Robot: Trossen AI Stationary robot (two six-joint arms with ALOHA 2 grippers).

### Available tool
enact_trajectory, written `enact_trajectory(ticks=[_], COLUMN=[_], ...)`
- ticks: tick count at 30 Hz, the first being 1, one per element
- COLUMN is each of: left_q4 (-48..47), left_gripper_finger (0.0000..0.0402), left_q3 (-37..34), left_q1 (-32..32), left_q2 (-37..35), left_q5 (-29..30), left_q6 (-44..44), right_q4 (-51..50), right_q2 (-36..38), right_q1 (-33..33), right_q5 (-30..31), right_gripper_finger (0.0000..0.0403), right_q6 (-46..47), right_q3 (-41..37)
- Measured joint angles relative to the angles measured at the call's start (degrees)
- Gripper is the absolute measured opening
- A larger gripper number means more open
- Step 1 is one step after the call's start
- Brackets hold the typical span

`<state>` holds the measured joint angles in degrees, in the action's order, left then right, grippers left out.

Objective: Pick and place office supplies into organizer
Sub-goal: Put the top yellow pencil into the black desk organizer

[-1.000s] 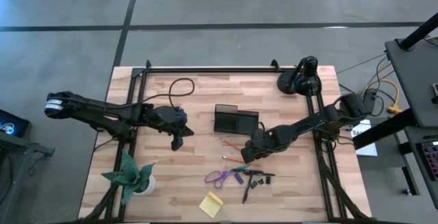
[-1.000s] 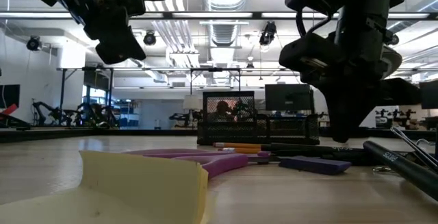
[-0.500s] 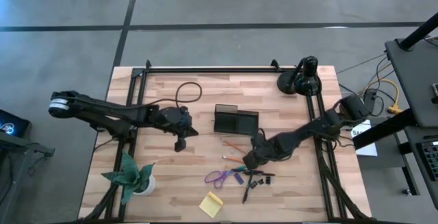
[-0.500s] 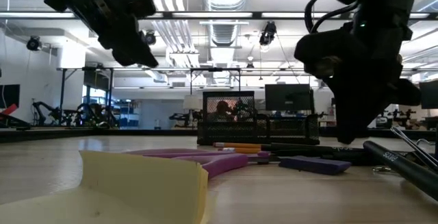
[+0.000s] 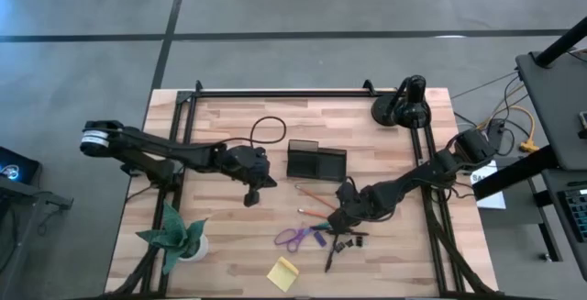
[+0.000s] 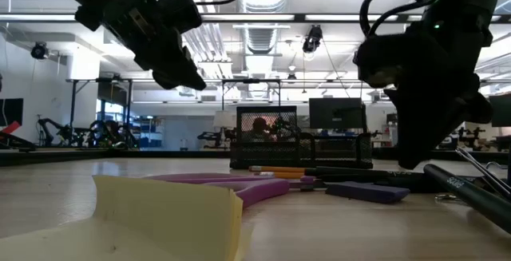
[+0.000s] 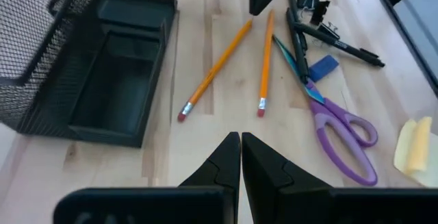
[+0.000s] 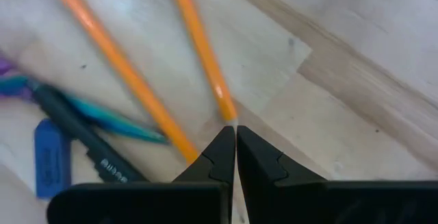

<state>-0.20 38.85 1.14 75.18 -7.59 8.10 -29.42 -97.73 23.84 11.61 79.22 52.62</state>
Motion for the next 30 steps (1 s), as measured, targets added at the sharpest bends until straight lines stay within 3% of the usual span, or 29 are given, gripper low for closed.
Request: enact_trajectory(ticks=[15, 30], left_q4=[1.0, 2.4], left_gripper_finger=[0.0000, 0.0000], left_q3=[0.0, 0.0], left_q1=[-4.0, -4.6], left_q2=[0.0, 0.4], left_q5=[-5.8, -5.9], left_q6=[0.1, 0.1], right_q4=[0.5, 1.2], right_q2=[0.0, 0.0], right_q1=[-0.4, -0.7], right_q5=[-4.6, -0.9], right_gripper_finger=[0.0009, 0.0009], right_q6=[21.4, 28.8], right_q3=[-0.5, -0.5])
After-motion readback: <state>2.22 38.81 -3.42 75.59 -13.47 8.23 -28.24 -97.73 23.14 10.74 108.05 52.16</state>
